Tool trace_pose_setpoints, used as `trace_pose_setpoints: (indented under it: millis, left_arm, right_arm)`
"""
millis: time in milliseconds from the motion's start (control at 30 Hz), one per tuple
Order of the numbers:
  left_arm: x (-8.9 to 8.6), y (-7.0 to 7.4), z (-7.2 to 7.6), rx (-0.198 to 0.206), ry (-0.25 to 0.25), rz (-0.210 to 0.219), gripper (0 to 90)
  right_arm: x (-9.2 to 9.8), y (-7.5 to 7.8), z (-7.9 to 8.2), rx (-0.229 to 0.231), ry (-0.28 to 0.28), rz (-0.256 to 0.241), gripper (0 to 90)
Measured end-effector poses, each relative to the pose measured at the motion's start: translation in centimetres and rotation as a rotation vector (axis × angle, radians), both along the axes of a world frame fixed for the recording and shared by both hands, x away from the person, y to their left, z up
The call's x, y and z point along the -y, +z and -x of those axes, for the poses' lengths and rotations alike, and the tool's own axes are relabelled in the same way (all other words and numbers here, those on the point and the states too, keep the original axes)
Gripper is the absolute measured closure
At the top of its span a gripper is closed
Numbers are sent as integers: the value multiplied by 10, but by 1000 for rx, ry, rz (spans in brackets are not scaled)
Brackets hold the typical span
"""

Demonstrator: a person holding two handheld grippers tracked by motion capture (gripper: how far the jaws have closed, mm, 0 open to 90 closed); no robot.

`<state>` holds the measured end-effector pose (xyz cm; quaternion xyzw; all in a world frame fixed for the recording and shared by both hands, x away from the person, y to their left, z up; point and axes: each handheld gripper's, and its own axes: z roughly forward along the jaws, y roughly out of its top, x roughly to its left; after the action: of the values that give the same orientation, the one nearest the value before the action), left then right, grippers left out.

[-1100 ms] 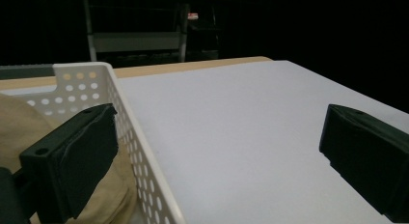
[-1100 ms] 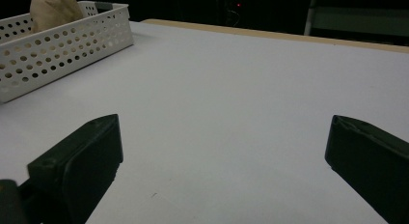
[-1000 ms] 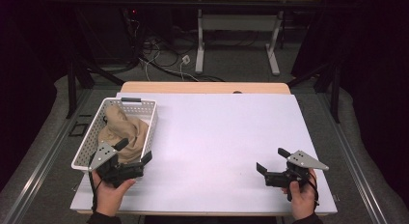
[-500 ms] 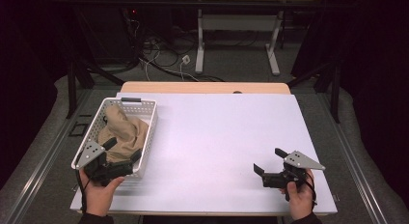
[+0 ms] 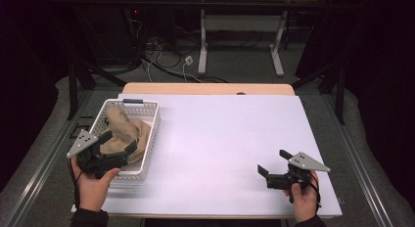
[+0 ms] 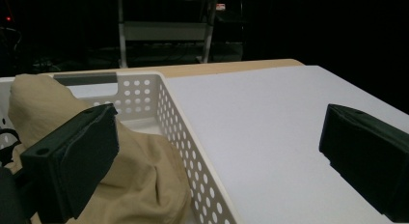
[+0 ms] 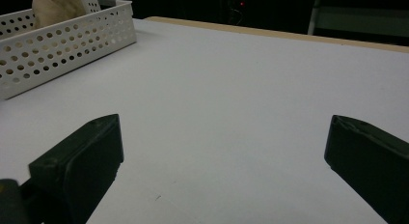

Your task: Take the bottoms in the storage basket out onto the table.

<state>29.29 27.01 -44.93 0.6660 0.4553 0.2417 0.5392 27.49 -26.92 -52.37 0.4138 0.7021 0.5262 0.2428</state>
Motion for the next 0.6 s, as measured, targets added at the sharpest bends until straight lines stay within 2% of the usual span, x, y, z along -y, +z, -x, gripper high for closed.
trace_pose_setpoints:
  millis: [200, 367, 600]
  left_arm:
    - [-6, 10, -7, -20, 13, 4, 6]
    - [-9, 16, -11, -2, 30, 6, 6]
    - [-12, 20, -21, -18, 51, 23, 7]
  right_arm:
    - [-3, -1, -1, -2, 9, 5, 0]
    - [-3, -1, 0, -8, 12, 10, 0]
    - [-3, -2, 0, -11, 14, 8, 1]
